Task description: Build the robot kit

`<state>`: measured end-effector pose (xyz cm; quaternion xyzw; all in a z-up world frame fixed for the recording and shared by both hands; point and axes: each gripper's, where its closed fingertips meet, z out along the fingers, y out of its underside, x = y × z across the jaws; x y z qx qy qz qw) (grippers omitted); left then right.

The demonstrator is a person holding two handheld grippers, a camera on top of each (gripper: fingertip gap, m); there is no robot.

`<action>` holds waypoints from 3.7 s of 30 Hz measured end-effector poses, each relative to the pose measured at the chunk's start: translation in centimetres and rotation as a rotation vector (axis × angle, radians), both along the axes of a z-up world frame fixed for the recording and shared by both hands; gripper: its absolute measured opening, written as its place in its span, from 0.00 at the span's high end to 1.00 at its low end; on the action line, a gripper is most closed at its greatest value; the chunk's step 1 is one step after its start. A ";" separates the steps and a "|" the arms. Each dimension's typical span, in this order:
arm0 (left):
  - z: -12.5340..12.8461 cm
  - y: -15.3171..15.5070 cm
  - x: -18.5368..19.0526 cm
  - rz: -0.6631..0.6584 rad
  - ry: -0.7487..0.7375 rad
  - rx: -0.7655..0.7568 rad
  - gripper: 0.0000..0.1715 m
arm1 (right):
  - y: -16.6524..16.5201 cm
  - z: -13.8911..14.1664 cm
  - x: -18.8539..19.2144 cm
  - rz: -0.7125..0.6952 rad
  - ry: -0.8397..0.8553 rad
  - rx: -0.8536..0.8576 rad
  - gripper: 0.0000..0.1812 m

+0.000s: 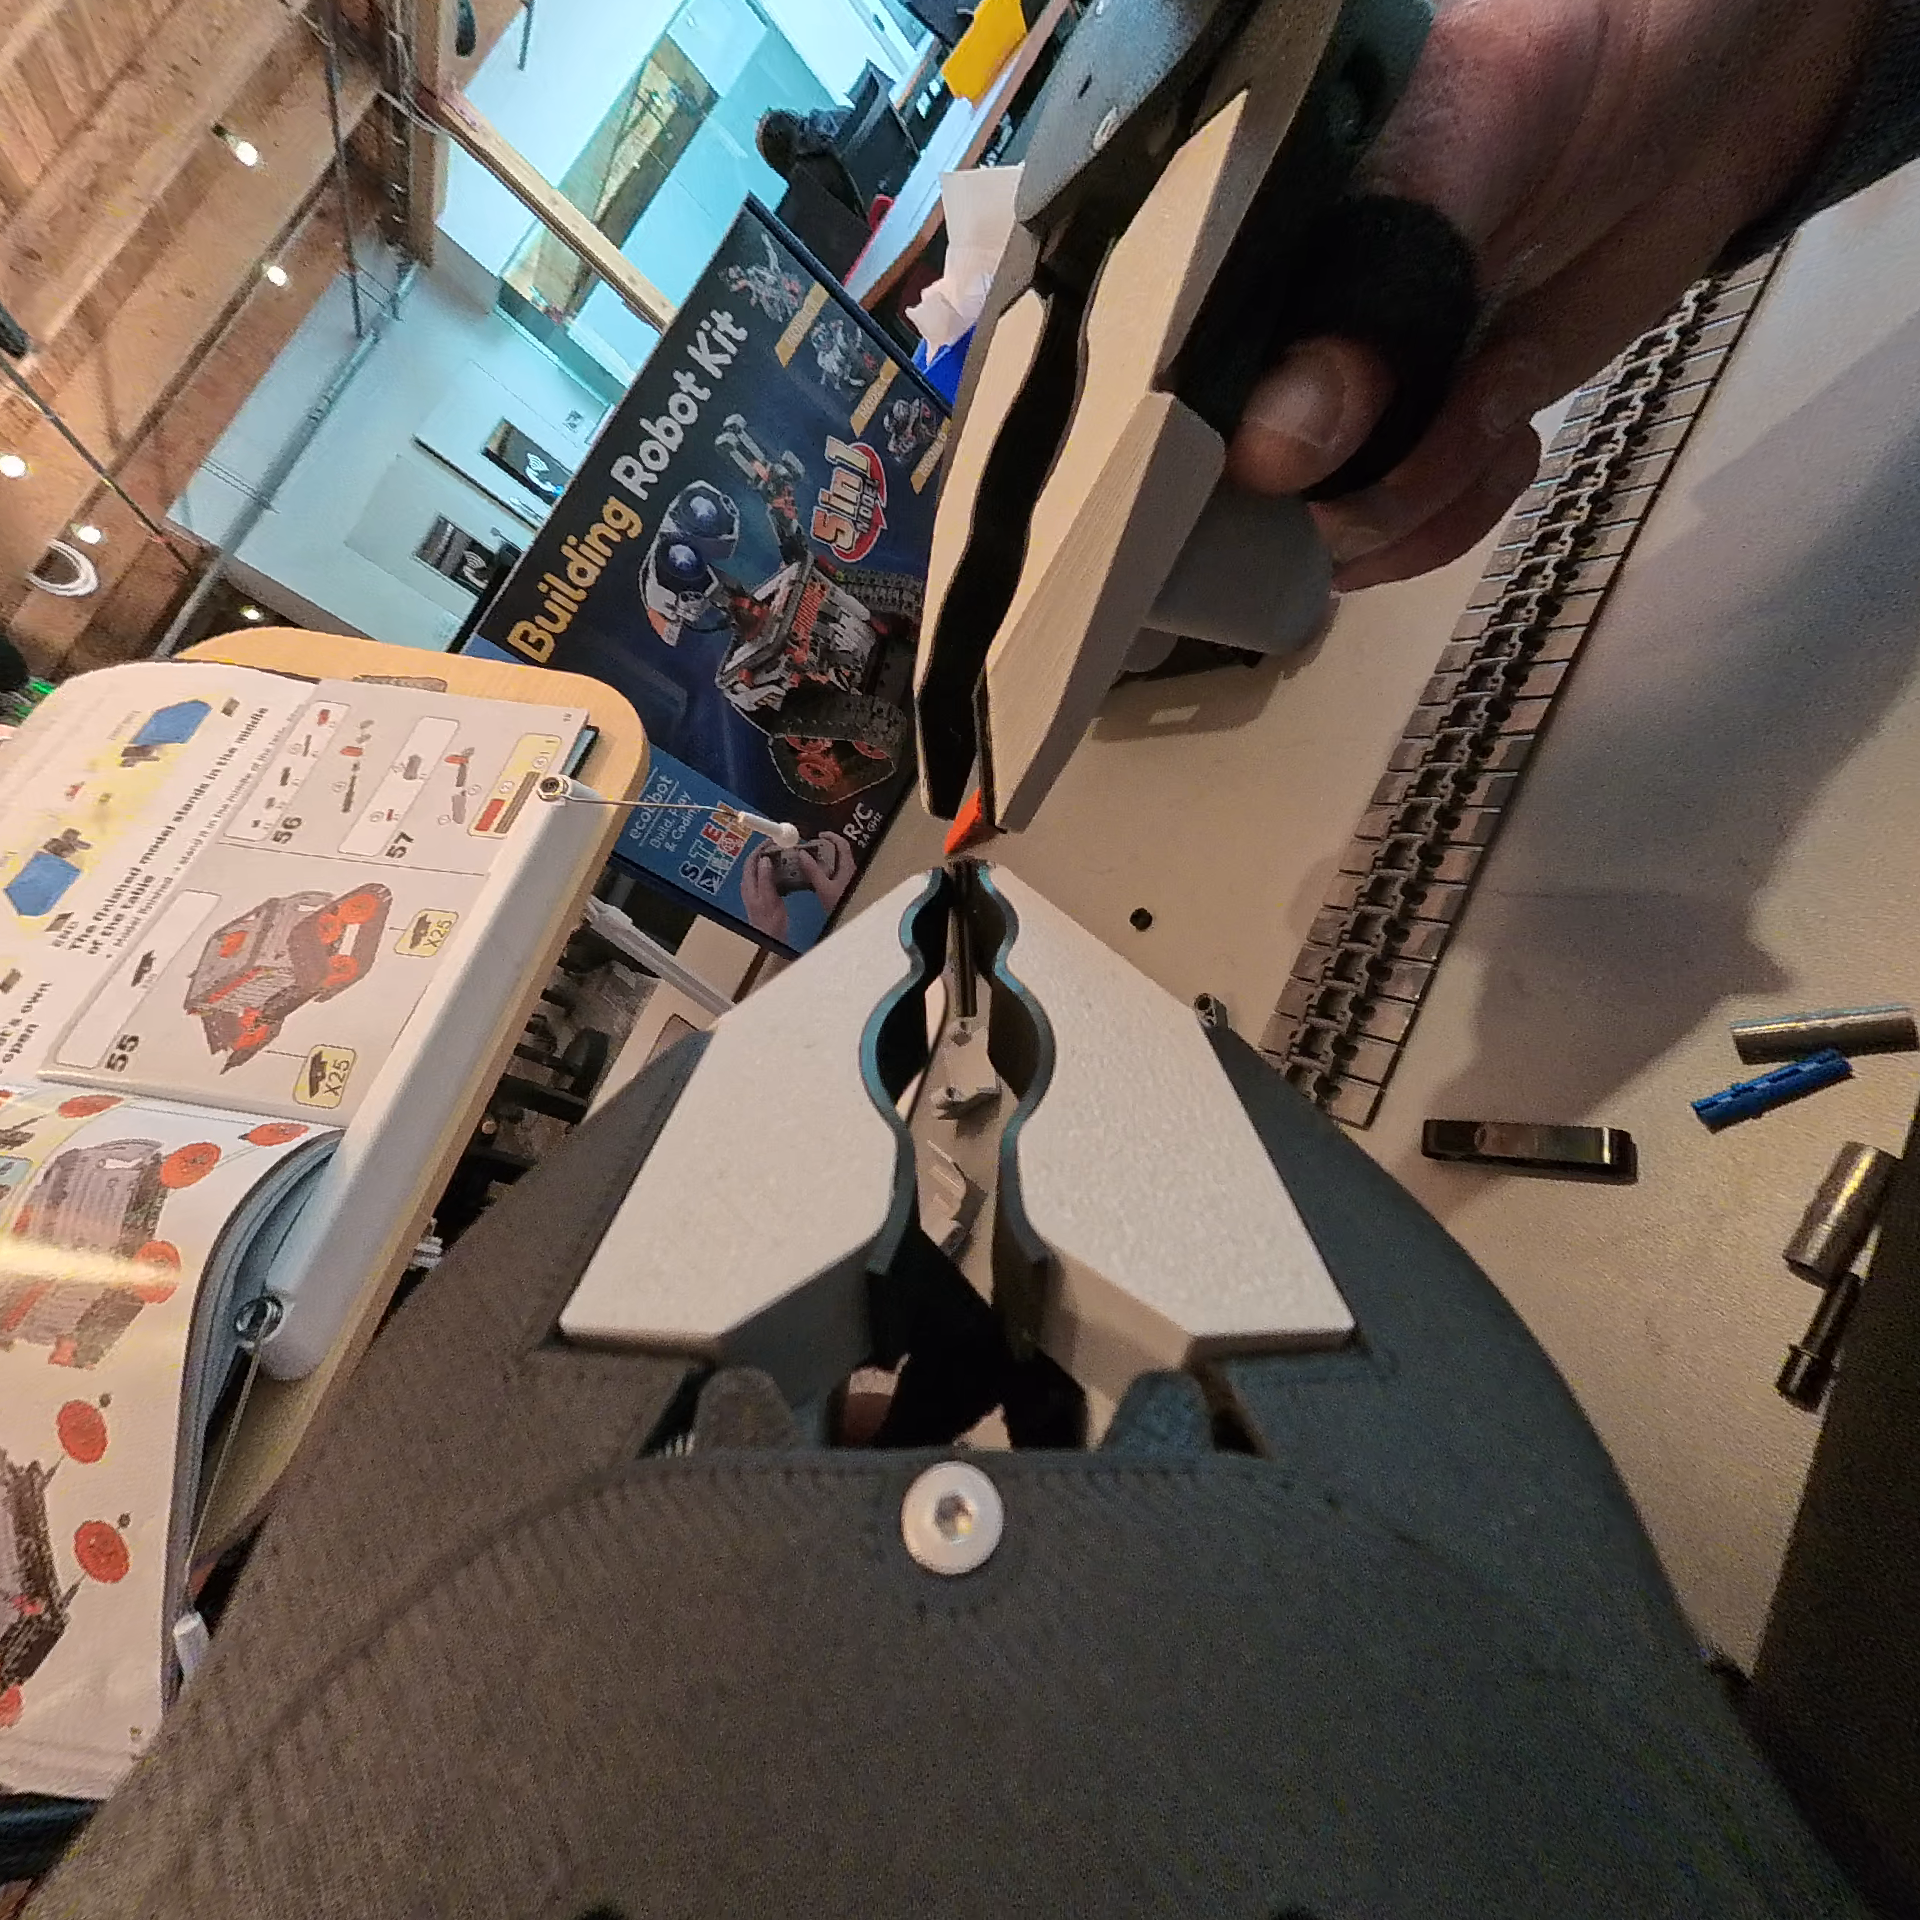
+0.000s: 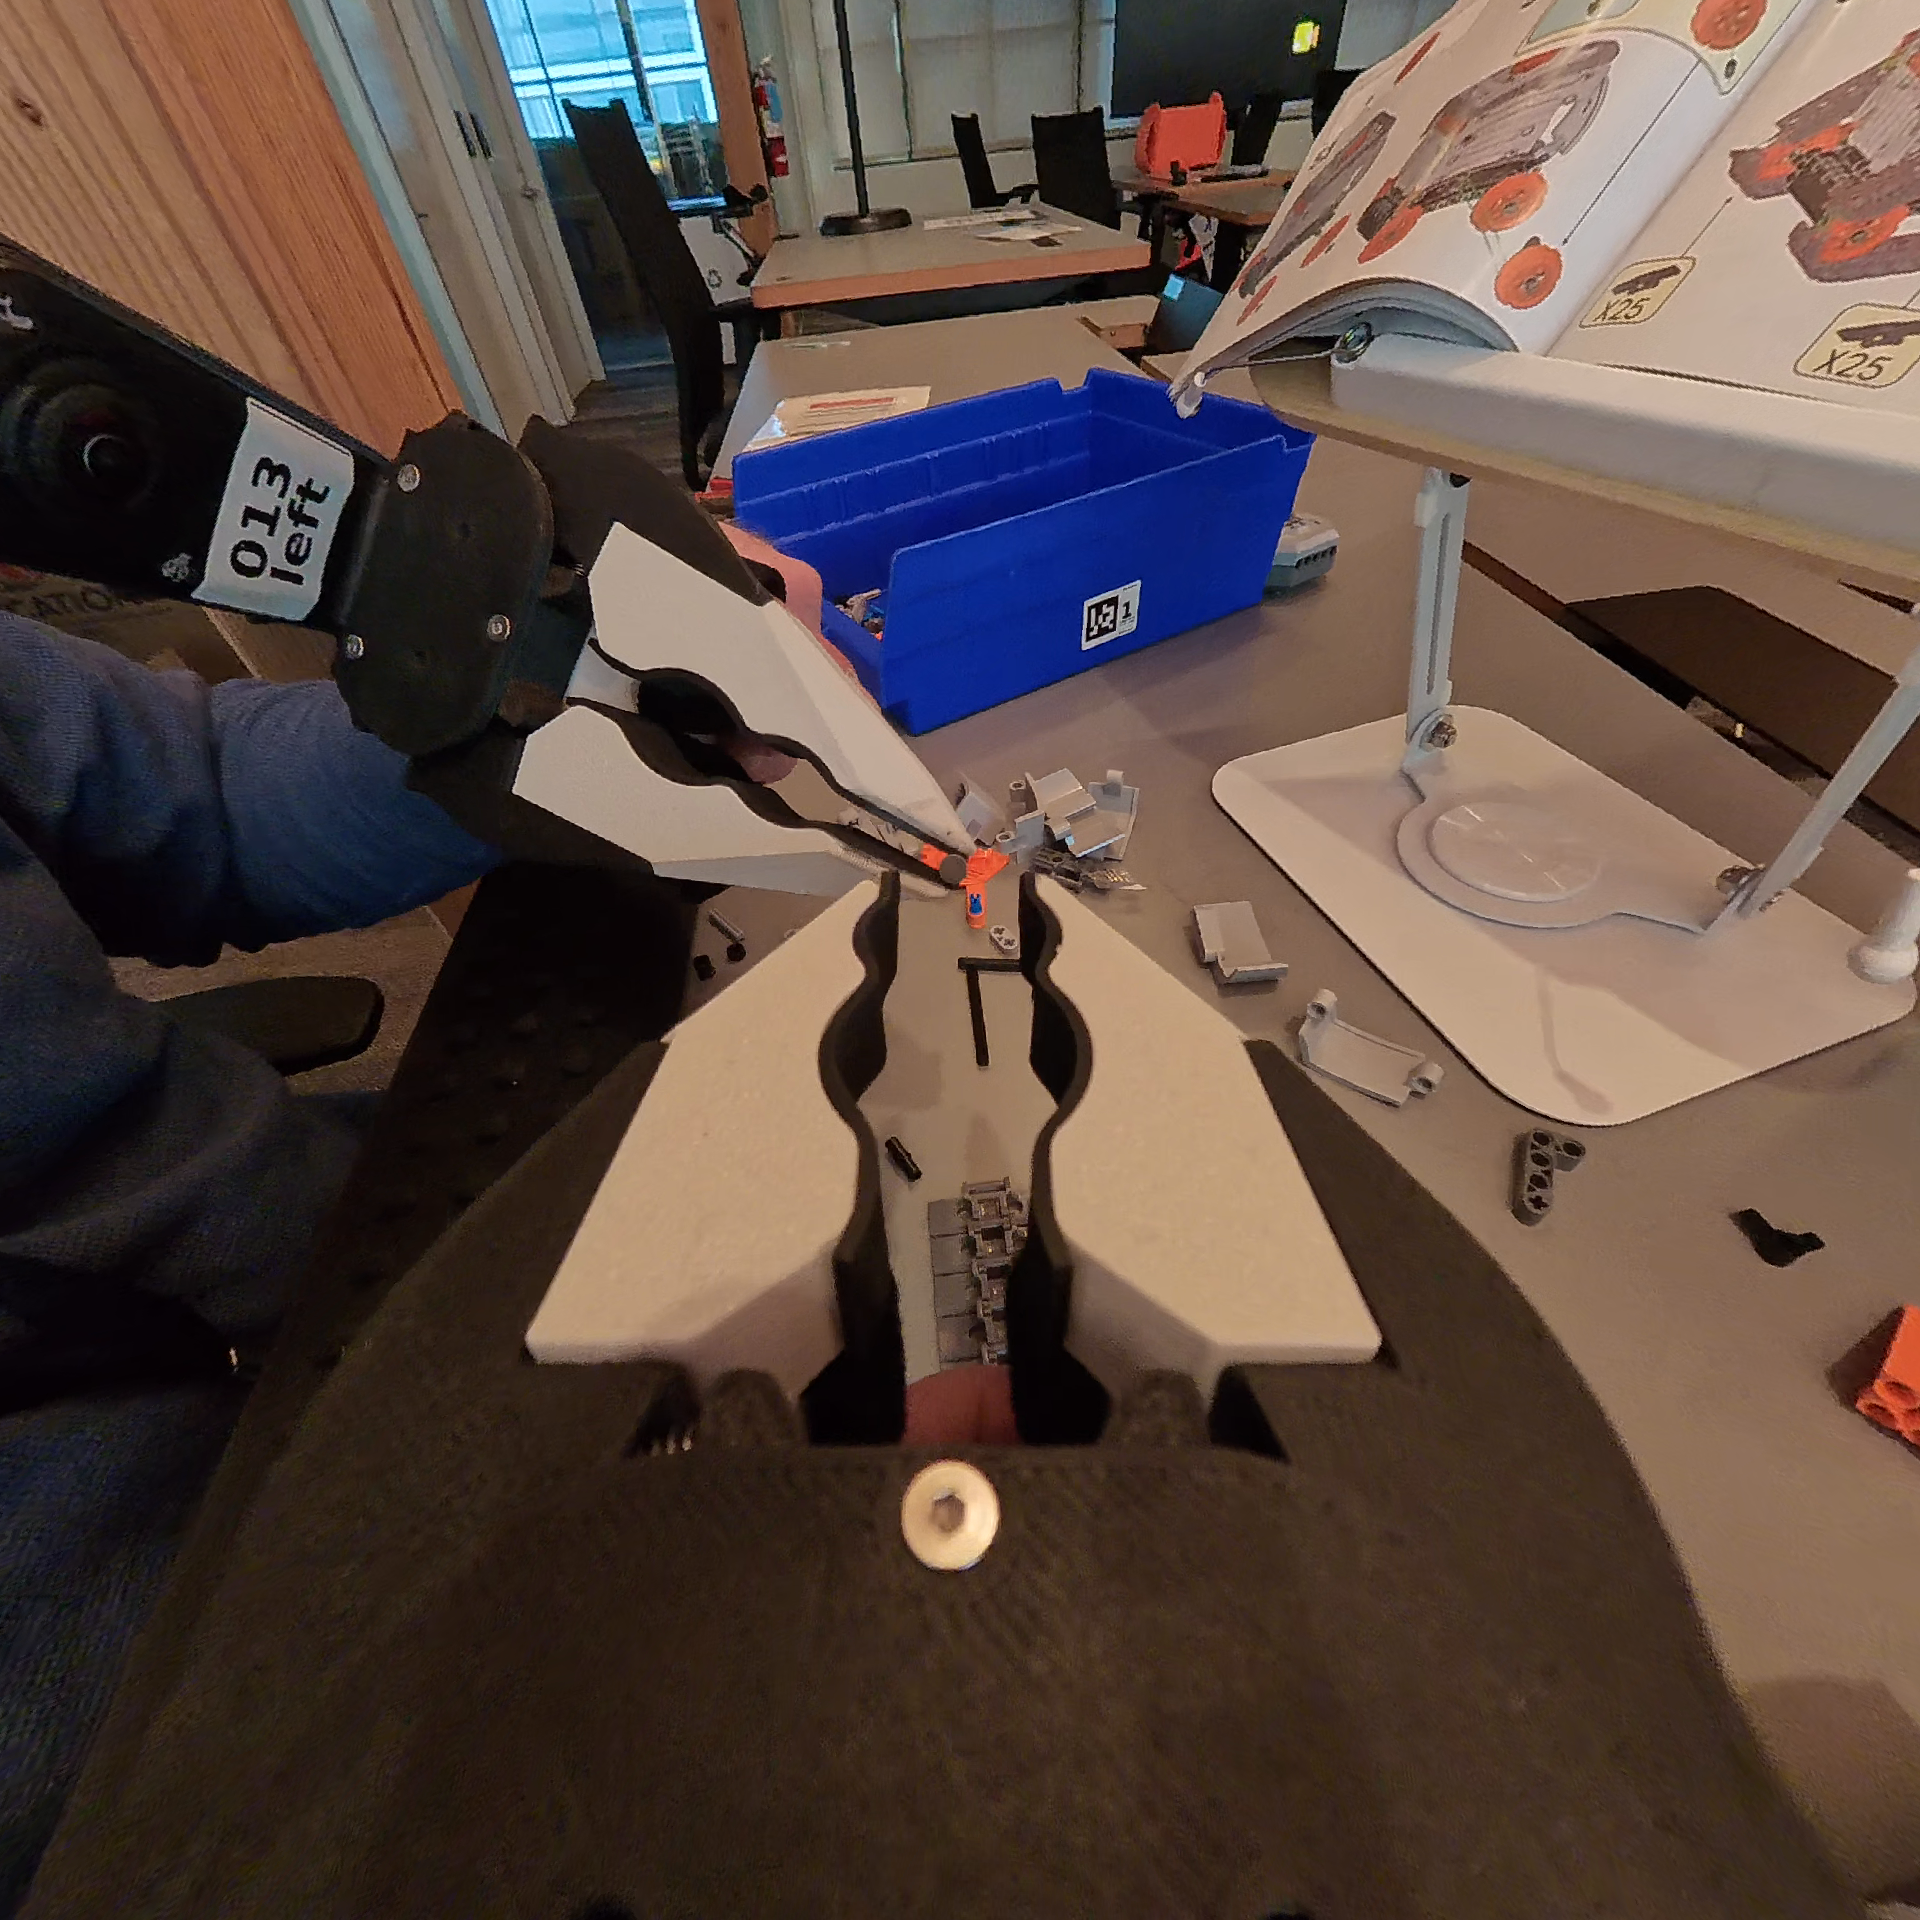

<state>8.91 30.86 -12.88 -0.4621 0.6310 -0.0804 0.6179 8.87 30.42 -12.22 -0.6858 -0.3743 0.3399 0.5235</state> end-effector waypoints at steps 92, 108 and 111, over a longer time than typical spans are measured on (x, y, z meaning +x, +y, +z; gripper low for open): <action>-9.5 -6.8 0.9 -0.262 0.305 -0.430 0.89 | -4.1 -5.2 4.4 0.163 -0.113 -0.179 0.99; -13.5 -11.4 3.3 -0.332 0.609 -0.623 0.95 | -6.6 -7.3 5.4 0.204 -0.199 -0.202 0.99; -13.5 -10.8 3.5 -0.290 0.590 -0.621 0.96 | -6.5 -7.2 5.5 0.196 -0.196 -0.196 0.99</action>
